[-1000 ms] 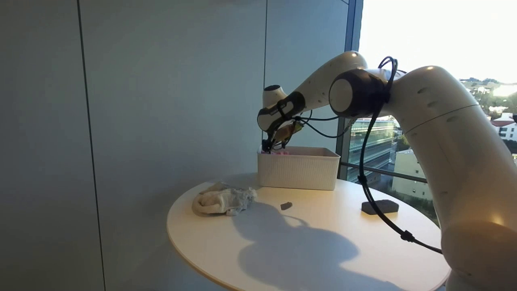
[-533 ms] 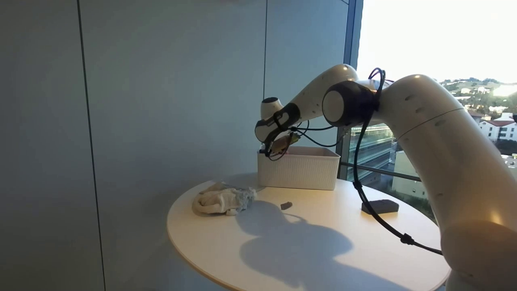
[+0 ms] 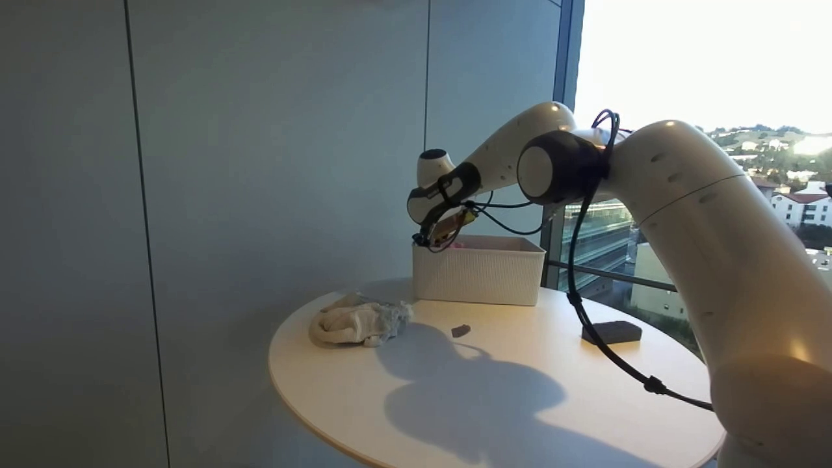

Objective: Remove the white towel from the box, use it to wipe the table and then remove the rest of the towels from the box and put them on the table

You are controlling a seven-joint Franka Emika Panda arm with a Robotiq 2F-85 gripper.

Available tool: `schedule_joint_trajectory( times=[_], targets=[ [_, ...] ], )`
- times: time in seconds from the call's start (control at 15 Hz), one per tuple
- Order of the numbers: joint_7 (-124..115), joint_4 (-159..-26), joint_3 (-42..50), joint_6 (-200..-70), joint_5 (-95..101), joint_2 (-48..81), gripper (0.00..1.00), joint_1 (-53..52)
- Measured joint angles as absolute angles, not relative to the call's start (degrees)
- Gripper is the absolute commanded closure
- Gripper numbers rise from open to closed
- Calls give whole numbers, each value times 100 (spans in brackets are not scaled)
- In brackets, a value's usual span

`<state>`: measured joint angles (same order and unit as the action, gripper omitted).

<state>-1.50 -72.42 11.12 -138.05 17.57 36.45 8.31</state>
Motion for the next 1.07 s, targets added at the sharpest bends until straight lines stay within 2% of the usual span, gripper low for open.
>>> schedule_joint_trajectory(
  times=[0.2,0.33,0.53,0.93,1.0,1.07],
  targets=[
    [-362,-7284,1170,-13942,1773,3694,98,762],
    [-561,-7351,1249,-14078,1802,3747,92,688],
    [-792,-7404,1378,-14365,2006,3851,91,530],
    [-2684,-7846,2713,-15057,4074,3137,91,-841],
    [-2980,-7864,2945,-15055,4422,2961,67,-1072],
    [-3231,-7870,3149,-15003,4730,2779,66,-1280]
  ],
)
